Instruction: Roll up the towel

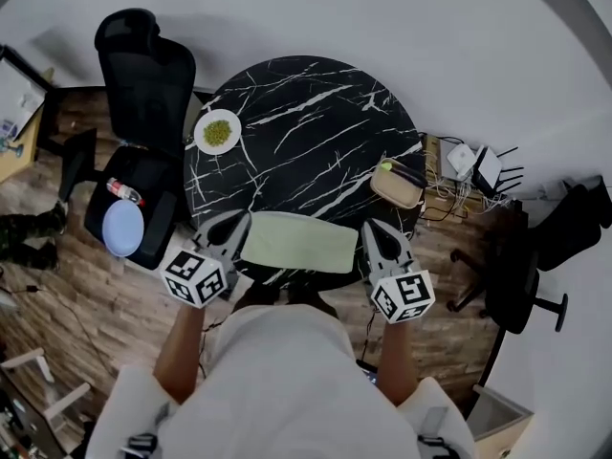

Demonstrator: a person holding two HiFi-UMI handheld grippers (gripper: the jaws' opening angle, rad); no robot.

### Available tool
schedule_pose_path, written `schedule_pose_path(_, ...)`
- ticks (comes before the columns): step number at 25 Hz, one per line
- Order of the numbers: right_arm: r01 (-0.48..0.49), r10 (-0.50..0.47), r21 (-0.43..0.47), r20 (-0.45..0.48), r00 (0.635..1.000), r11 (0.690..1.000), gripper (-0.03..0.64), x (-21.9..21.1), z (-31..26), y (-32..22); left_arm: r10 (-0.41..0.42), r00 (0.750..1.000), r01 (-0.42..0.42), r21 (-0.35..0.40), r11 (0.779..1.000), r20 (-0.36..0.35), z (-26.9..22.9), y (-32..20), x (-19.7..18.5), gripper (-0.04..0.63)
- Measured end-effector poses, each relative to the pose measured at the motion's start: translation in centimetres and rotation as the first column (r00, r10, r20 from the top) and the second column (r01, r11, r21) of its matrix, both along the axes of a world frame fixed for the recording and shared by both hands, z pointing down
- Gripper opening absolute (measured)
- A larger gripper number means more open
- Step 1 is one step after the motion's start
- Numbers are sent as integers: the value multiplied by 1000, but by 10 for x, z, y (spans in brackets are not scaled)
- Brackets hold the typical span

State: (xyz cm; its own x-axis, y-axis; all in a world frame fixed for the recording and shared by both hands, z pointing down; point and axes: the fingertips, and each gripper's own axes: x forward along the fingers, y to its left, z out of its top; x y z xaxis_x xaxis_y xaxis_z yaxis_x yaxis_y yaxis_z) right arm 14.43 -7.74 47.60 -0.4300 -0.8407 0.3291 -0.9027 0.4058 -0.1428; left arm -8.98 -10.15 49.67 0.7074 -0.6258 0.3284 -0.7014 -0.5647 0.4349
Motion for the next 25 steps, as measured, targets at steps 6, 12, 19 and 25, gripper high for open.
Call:
schedule_pose_path(6,165,-176,305,11,984,938,-5,-46,-128,4,121,992,-103,355,929,-27,-126,6,32,2)
schedule_pose_path(12,179,-207,372,36,978,911,-5,-54,-159,17,198,979,-160,416,895,-50,-162,20,56,3)
schedule_pose_path(19,140,-186,393,82,979,909,-6,-47,-169,28,190,981,-157,388,908,-48,-154,34,65,3)
schedule_pose_path(25,143,-182,396,61,981,907,-6,-38,-174,29,166,984,-128,403,906,-61,-158,33,58,2)
